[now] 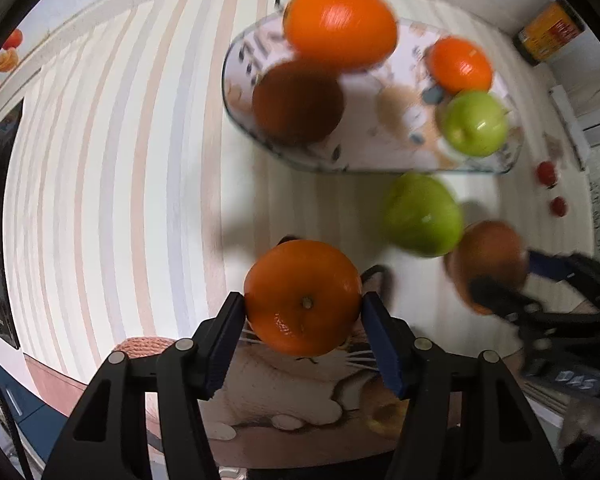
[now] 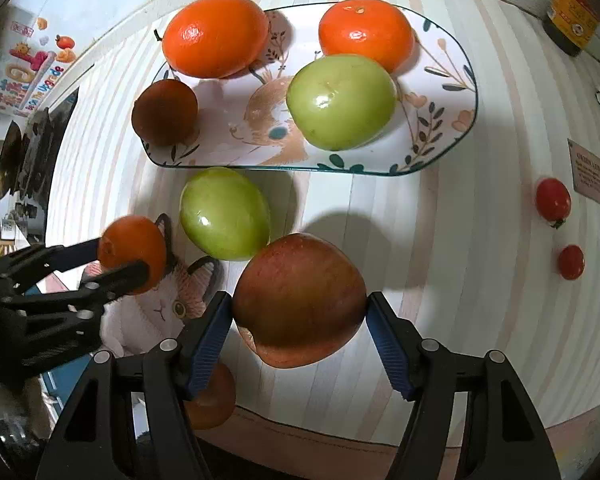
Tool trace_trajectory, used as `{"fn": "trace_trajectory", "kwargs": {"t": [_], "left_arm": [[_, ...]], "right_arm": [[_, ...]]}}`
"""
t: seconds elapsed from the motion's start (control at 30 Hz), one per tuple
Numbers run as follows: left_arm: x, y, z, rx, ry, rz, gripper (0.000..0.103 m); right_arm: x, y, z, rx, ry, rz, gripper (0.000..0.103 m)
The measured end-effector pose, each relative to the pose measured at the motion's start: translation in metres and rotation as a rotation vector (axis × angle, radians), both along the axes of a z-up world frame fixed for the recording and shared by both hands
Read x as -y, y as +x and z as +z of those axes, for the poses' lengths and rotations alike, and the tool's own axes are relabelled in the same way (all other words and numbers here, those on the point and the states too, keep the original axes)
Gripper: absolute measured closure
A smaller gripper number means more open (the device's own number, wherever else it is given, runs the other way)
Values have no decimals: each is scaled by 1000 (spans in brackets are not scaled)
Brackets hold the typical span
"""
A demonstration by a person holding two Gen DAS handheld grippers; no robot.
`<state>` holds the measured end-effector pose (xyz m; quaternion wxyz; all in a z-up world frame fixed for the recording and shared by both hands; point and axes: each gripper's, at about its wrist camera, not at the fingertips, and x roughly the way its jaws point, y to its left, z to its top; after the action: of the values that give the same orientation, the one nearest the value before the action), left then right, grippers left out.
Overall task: Organize fruits
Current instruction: 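Carry the orange and red apple onto the plate and open both grippers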
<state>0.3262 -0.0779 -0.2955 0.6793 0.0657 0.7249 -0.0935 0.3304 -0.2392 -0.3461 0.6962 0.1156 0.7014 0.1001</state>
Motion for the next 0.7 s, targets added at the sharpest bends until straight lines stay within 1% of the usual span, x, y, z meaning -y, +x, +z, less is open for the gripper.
{"fn": "trace_trajectory", "kwargs": {"t": [0.07,0.1,0.17,0.23,0.27,0.33,0.43,0.5,0.63,0.7], "left_arm": [[4,5,25,32,-35,-9,46],[8,10,32,46,-48,-11,46],[21,18,57,88,-87,-31,46],[29,28,72,116,-115,-45,46],[34,41,78,133,-125,-58,45],[48,57,82,161,-127,-79,45],[62,76,73,157,-118,-84,45],[66,85,61,141,-123,-82,45],[76,101,31,73,-98,-57,45],[79,107,17,40,-86,-42,45]], "right_arm": [[9,-7,6,5,23,-25,32],[14,-8,9,9,38,-41,32],[25,-7,20,26,65,-77,32],[40,-3,36,55,82,-113,32],[48,0,43,70,88,-133,32],[68,12,60,104,95,-172,32],[94,35,74,141,78,-217,32],[108,52,74,143,77,-245,32],[126,83,54,97,108,-294,32],[130,98,39,60,117,-306,32]]}}
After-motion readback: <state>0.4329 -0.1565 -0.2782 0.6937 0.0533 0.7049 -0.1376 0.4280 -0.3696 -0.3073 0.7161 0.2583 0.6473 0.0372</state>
